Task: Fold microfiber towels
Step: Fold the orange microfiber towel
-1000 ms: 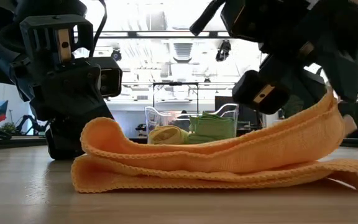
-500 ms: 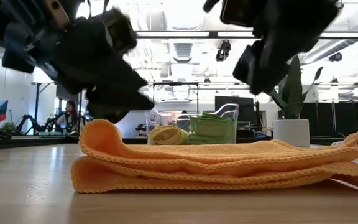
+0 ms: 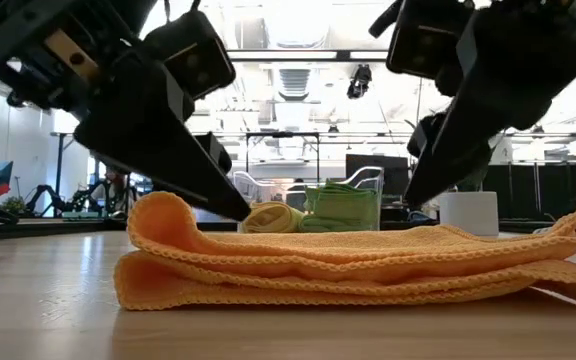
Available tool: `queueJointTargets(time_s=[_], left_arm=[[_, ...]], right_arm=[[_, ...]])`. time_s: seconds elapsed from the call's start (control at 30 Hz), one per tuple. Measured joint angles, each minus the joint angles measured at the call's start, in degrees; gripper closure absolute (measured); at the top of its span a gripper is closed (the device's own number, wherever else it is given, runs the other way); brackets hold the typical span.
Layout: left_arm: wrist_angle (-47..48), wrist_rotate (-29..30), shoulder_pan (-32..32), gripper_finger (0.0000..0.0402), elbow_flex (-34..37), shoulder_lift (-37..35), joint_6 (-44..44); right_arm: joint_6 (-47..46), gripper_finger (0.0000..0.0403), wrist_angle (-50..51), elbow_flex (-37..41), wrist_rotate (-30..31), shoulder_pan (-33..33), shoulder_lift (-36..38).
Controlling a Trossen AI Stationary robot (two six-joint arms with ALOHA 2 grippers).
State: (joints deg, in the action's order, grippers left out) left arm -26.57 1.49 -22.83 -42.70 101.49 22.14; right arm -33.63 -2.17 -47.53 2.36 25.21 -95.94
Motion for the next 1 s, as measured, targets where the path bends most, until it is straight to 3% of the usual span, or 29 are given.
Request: queueJointTargets(time_s=[0.17,0.4,0.67,1.0], left_arm=[[2.31,-0.15,-0.04,0.0214,-0.01,1.77,1.20],[2.75,-0.97,-0.04,0.0187,-0.06,2.77,1.43],[8.74,2.41,0.37,0.0187,0.10,-6.48,1.38],[19.10,8.59,0.48,0.0187,3.03,-16.49,1.52]], right_arm=[[0.53,0.0081,0.35,0.02,2.27,1.49,-2.82],[0.68,0.0075,0.03,-0.11,2.44,1.76,-6.37],[-1.60,0.0076,3.72,-3.06,2.23,0.70,0.40],[-17.03,0.0077,8.67,-5.05,1.69,0.77,-1.94]])
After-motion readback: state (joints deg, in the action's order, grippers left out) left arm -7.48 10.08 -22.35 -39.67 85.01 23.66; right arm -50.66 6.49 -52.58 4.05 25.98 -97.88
